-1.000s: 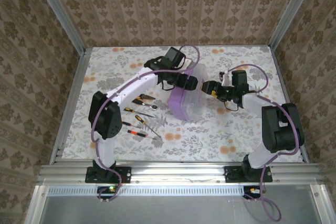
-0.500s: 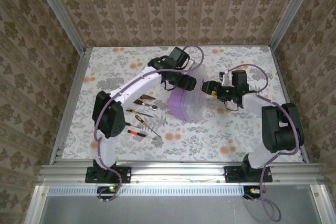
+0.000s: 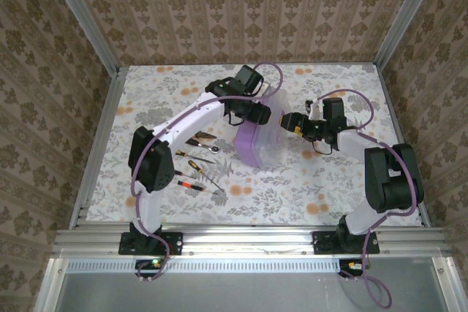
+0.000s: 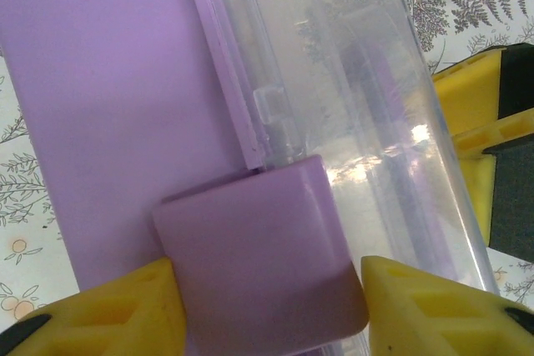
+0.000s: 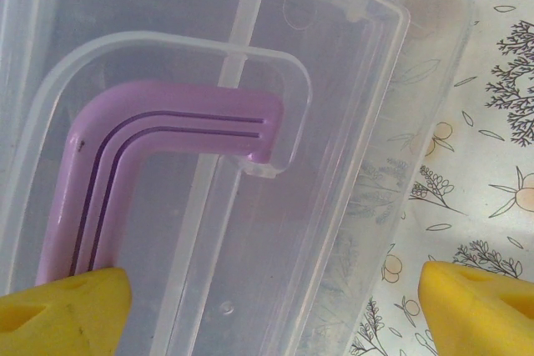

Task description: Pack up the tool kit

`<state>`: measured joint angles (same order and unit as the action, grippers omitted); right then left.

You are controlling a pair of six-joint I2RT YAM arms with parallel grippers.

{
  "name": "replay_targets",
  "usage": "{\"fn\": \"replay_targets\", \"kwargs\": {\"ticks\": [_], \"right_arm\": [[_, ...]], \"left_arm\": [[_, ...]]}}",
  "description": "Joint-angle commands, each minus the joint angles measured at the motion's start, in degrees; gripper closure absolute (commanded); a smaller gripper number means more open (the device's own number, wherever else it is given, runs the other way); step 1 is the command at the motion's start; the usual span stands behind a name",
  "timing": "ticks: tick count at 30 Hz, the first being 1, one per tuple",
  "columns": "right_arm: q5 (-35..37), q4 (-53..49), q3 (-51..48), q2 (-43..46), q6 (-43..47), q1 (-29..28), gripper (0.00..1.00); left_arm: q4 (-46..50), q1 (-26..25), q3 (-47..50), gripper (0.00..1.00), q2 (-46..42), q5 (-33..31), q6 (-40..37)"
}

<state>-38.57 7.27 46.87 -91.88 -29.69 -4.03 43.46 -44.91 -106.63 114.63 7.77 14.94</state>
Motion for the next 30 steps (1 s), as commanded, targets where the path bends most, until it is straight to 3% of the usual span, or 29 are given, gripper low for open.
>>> {"fn": "replay_targets", "kwargs": {"ticks": [1, 7, 30], "right_arm": [[-1.4, 0.8, 0.9, 1.4, 1.5, -1.3, 0.09], [-1.3, 0.9, 0.7, 1.4, 1.6, -1.2, 0.09], [-1.5, 1.3, 0.5, 0.1, 1.7, -1.3, 0.09]], "left_arm": [[1.2, -1.2, 2.7, 0.54, 1.3, 5.8, 0.0], [-1.2, -0.3, 4.7, 0.63, 0.1, 7.6, 1.2], [-11.3, 3.4, 13.7, 0.72, -4.0, 17.5, 6.5]]}}
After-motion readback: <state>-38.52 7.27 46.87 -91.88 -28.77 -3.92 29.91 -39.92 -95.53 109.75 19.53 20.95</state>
